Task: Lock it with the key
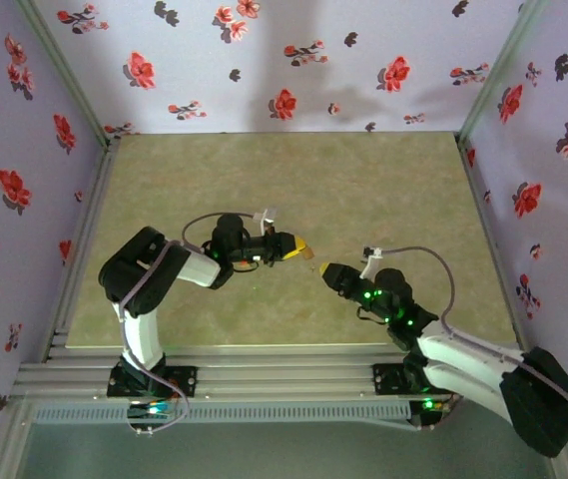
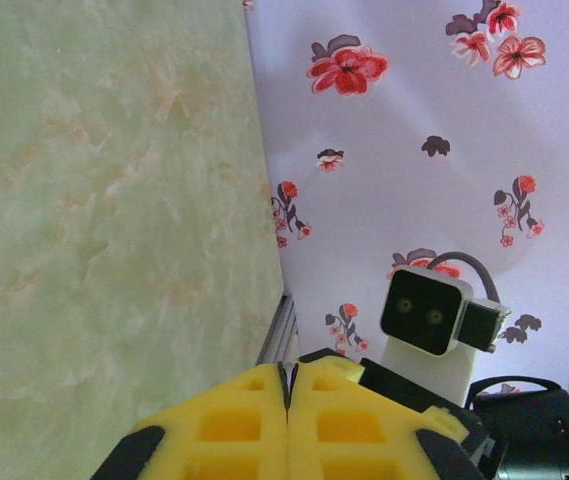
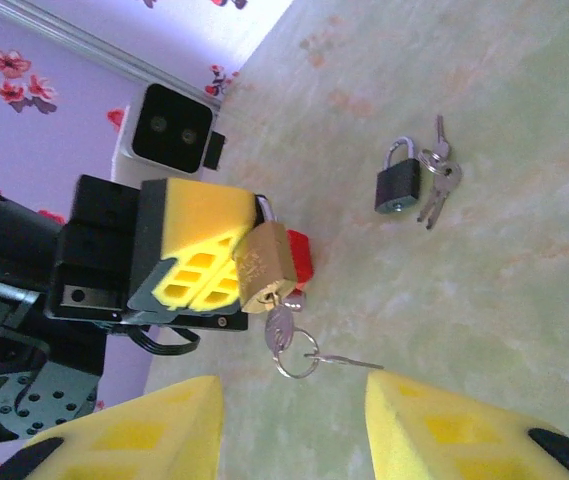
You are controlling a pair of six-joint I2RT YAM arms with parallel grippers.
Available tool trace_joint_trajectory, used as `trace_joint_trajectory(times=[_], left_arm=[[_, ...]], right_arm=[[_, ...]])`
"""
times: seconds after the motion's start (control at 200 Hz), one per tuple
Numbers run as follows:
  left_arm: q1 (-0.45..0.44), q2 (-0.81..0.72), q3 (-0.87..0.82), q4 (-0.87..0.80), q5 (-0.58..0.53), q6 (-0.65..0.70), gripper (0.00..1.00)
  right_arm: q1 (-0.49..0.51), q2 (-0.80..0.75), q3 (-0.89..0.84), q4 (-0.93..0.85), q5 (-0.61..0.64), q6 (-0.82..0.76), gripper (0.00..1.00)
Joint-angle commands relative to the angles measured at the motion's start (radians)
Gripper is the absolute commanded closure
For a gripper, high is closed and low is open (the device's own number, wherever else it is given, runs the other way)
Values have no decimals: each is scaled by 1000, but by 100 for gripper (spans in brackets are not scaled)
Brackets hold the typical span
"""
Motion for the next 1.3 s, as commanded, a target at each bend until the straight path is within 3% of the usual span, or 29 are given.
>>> trace_joint_trajectory(times=[0.0, 0.315, 1.065, 1.295], left_arm=[[4, 10, 12, 76, 14, -23, 100], [3, 2, 12, 87, 27, -27, 100], [3, -1, 15, 90, 36, -25, 100], [2, -1, 14, 89, 36, -23, 100]], right_arm=[[13, 63, 39, 108, 13, 10, 61], [18, 225, 80, 217, -1, 9, 67], [18, 335, 107, 294, -9, 0, 81], [18, 343, 103, 311, -15, 10, 81]])
